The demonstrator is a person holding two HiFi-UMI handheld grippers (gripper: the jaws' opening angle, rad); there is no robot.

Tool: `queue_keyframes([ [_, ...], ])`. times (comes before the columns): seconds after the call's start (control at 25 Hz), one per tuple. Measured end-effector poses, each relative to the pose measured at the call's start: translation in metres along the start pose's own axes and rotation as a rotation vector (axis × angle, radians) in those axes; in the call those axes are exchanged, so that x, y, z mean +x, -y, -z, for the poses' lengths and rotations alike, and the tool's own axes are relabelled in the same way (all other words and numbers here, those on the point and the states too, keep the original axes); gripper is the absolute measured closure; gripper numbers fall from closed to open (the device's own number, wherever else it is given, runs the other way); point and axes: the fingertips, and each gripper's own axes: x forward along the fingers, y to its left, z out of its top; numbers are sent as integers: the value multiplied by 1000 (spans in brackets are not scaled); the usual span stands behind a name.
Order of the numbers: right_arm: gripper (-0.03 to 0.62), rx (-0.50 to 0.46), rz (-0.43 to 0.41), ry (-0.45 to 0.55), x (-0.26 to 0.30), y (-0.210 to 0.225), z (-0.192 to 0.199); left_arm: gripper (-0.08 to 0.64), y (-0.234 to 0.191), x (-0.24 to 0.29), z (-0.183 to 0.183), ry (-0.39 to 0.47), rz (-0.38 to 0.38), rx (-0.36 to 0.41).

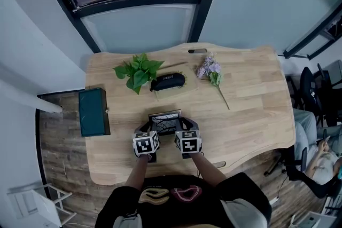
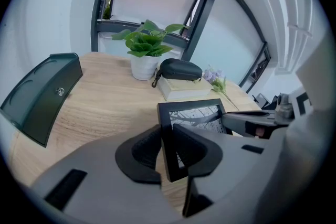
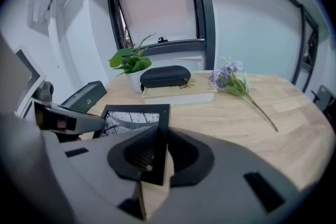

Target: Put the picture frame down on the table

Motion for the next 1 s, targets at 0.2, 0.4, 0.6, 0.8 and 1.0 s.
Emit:
queue_keyframes([
  [0.2,520,4,-2,-12,4,0,3,477,-2,4,2,-15,-5,4],
  [0.4,518,0,-8,-19,9,0,5,479,-5,9,5,-29,-16,4],
  [0.6,518,-3,-6,-34,13,1,10,477,-6,14,9,-45,-19,3],
  [0.8,518,-4,-8,-51,16,3,12,477,-7,18,11,-61,-22,0],
  [1.0,518,-2,-9,-63,23,2,14,477,-11,23,12,-73,-25,-1],
])
